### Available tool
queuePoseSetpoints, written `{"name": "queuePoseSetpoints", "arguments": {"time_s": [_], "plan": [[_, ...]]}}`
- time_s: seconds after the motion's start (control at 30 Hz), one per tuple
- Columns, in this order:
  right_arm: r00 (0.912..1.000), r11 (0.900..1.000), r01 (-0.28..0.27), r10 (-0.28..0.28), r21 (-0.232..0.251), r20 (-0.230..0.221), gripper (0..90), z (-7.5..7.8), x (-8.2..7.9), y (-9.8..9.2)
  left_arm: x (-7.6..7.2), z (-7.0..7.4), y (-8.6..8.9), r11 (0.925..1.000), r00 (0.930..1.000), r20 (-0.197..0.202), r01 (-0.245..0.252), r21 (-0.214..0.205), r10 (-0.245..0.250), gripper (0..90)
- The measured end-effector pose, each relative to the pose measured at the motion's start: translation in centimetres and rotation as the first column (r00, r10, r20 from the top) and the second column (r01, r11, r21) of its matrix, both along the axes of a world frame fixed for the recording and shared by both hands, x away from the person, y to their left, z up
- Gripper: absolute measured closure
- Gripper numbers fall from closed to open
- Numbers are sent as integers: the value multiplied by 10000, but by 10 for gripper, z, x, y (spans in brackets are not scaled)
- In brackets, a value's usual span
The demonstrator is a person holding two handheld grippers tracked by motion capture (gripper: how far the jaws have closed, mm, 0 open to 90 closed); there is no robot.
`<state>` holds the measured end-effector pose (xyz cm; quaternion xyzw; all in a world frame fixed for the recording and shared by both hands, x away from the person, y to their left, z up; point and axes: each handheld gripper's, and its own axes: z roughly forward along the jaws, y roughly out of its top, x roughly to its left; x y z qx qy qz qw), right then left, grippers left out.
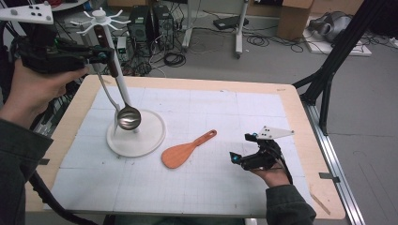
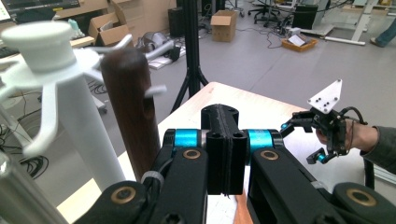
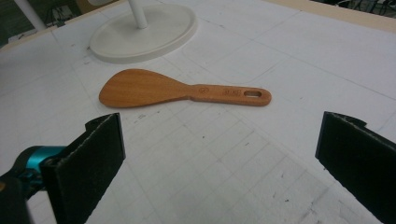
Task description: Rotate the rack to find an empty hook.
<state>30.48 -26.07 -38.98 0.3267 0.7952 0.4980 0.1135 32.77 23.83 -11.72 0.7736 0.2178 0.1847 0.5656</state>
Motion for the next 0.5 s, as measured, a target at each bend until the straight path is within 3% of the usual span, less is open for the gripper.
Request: {"name": "queuePoseSetpoints", "arguments": {"time_s": [0.2,0.43,0.5], "plan": [[10000,10000,21,-21,15,-5,4,0,-1,0,1,11,-5,9999,9998,130,-134,-39,134,895],[10000,10000,-50,50,-6,-52,4,-1,-1,1,5,10,-4,9996,9996,50,-271,42,271,895],[10000,10000,-54,54,8,12,4,-1,0,0,5,10,-2,9992,9993,63,-367,-171,368,895]]}}
